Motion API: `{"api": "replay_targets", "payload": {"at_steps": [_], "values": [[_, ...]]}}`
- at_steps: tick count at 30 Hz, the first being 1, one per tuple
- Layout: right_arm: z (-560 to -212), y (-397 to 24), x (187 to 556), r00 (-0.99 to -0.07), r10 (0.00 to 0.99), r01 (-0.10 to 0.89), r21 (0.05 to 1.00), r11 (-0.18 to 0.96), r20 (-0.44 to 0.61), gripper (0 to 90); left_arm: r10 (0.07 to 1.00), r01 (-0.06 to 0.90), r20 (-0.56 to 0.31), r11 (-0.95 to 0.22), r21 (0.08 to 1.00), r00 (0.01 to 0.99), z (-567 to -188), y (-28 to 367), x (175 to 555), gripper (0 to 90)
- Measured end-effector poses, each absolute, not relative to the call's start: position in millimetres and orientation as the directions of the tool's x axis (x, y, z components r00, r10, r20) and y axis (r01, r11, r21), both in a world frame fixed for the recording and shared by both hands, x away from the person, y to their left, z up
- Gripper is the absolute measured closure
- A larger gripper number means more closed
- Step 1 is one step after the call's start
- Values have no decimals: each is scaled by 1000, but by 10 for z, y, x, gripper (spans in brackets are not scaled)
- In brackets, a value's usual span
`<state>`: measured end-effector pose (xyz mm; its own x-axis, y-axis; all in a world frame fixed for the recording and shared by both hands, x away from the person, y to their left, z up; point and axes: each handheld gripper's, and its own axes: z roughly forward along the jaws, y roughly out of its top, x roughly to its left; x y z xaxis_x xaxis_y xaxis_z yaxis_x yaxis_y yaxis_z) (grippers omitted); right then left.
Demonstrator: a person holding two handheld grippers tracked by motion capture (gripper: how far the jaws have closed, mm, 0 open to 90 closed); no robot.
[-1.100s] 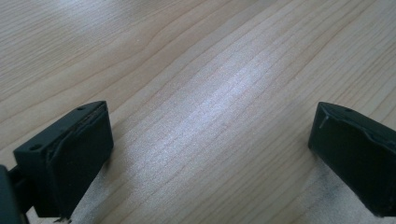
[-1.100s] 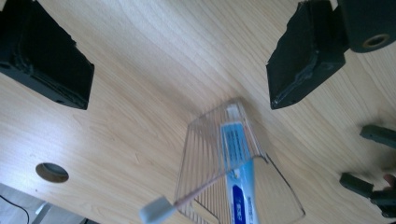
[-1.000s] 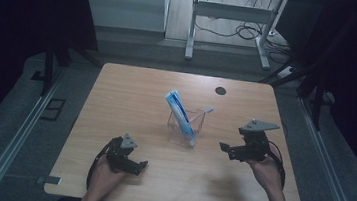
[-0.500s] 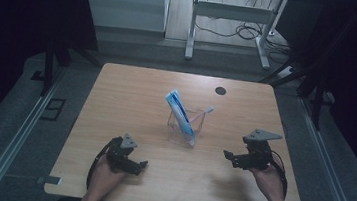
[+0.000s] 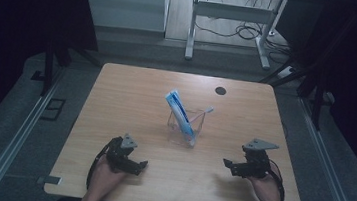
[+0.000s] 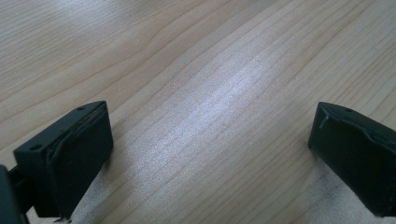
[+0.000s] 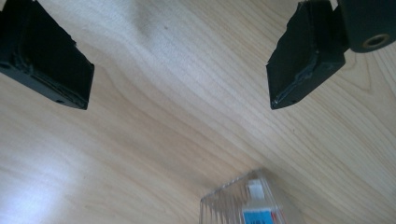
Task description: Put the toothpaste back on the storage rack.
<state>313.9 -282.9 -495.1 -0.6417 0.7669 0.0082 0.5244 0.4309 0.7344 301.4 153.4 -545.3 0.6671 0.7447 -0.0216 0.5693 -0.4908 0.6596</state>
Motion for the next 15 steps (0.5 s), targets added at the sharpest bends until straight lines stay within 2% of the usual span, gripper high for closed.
{"api": "replay_targets", "payload": {"at_steps": [15], "values": [[-5242,-2813,3057,-642,766,551,717,428,36,67,744,568,-21,-492,660,668,-5452,1535,3015,1]]}}
